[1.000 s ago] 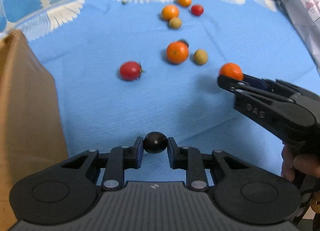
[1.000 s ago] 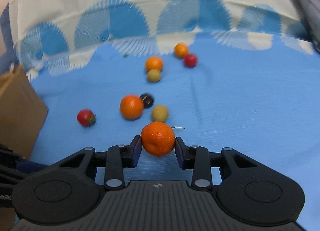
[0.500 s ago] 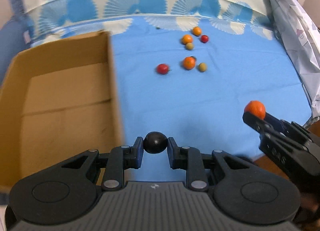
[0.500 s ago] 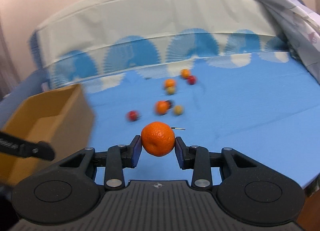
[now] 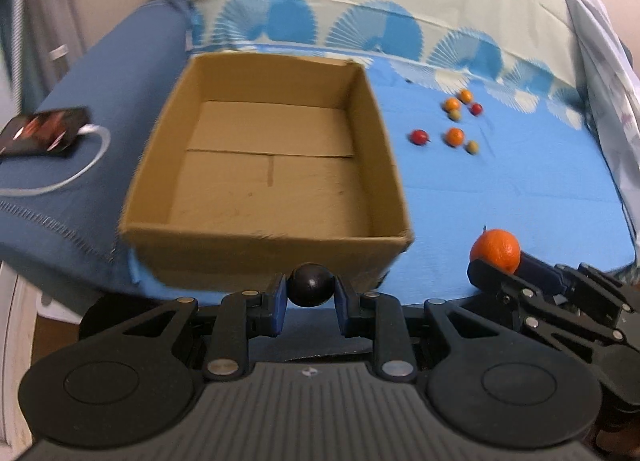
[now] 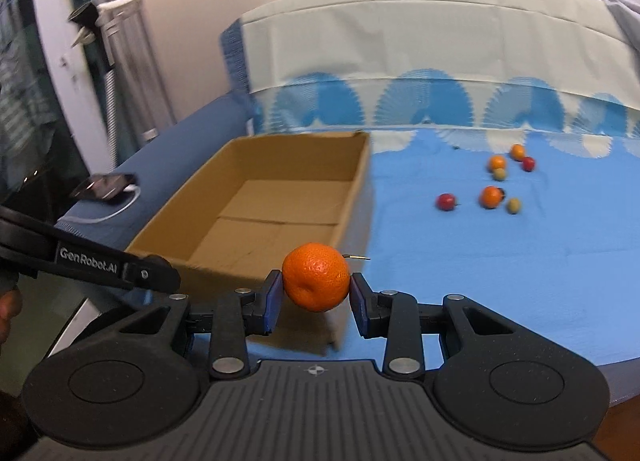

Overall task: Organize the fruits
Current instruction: 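Carry the dark fruit and the mandarin over the cardboard box with both tools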

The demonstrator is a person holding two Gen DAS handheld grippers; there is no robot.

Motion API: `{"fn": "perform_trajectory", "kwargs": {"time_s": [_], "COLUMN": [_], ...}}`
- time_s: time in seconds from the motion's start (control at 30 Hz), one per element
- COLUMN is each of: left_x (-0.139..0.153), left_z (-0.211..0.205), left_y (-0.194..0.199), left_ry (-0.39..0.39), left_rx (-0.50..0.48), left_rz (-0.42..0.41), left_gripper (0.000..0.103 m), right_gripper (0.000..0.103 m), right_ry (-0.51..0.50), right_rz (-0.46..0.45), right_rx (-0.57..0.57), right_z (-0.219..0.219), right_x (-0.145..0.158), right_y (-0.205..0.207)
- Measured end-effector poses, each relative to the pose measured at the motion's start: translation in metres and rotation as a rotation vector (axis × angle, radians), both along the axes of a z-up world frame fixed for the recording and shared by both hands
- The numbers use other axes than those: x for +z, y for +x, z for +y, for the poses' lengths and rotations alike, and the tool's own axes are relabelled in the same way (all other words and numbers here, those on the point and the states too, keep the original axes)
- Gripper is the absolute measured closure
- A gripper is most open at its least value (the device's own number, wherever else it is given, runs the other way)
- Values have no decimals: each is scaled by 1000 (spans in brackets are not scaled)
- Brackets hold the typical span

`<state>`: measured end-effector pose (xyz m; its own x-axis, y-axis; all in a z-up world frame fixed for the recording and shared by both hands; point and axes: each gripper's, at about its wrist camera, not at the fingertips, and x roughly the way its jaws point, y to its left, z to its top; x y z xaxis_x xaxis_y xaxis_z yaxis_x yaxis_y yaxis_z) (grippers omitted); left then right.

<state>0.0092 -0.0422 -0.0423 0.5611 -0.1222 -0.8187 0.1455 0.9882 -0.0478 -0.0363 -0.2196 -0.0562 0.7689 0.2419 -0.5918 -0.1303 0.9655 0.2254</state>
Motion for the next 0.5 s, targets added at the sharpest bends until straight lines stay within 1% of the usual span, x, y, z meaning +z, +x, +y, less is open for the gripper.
{"fn": "perform_trajectory", "kwargs": {"time_s": [0.23,0.5], "left_x": [5,7], "left_z": [36,43], "left_y": [-17,-16], "left_ry": [-48,-78], "left_rx": [59,67], "left_rz": [-24,-33], "left_gripper": [75,75], "right_gripper": [65,65], "right_ry": [-57,-100], "right_rz": [-21,-21], "right_rx": [38,46], "right_z": [29,40], "right_x": [13,16], "right_y": [-9,-11]}}
